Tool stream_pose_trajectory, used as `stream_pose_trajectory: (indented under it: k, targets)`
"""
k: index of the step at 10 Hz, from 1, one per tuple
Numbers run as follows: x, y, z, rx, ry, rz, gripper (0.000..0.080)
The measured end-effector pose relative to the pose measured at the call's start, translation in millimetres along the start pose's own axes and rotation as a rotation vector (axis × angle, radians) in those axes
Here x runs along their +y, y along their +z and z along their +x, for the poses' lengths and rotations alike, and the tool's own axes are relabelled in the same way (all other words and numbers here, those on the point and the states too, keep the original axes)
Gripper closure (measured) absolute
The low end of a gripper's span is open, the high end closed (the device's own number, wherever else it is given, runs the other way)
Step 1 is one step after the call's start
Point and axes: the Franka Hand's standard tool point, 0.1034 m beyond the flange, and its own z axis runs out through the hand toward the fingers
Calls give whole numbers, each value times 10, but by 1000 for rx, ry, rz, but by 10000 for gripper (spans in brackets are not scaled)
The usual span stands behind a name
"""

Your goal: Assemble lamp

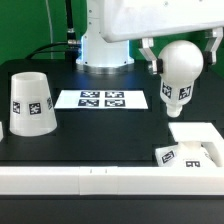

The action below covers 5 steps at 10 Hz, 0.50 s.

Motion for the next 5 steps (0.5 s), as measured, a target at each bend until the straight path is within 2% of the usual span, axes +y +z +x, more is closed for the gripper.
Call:
stream_pose_trajectory:
  k: [2, 5]
  targets:
    - [-93, -100, 110, 7, -2, 6, 223]
    - [-89, -60, 88, 5, -5, 2, 223]
